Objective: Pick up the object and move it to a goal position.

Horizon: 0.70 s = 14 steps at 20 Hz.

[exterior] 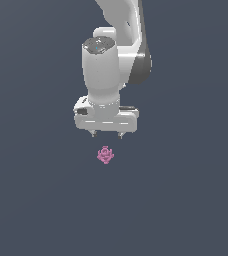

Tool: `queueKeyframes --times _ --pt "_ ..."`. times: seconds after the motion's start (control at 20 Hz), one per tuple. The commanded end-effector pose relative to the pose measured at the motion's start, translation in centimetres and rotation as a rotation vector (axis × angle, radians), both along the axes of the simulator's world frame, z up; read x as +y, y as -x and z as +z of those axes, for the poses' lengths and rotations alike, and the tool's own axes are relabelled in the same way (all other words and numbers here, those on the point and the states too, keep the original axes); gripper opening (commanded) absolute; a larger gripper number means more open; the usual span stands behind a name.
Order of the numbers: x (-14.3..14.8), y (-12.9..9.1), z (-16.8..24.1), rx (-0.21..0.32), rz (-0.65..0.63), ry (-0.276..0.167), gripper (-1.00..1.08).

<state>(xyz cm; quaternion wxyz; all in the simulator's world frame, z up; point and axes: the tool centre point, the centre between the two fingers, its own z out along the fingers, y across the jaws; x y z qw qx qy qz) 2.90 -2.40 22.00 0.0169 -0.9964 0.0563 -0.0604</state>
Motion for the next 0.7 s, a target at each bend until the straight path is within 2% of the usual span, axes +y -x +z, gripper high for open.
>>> queueKeyframes --times 0.0,0.35,0.65 --pt "0.0 0.0 -0.2 0.002 -0.006 -0.001 1.0" --pt "-0.2 0.1 -1.8 0.019 -0.075 -0.007 1.0" --pt "-0.5 0.3 -4.5 0.047 -0.188 -0.014 1.0"
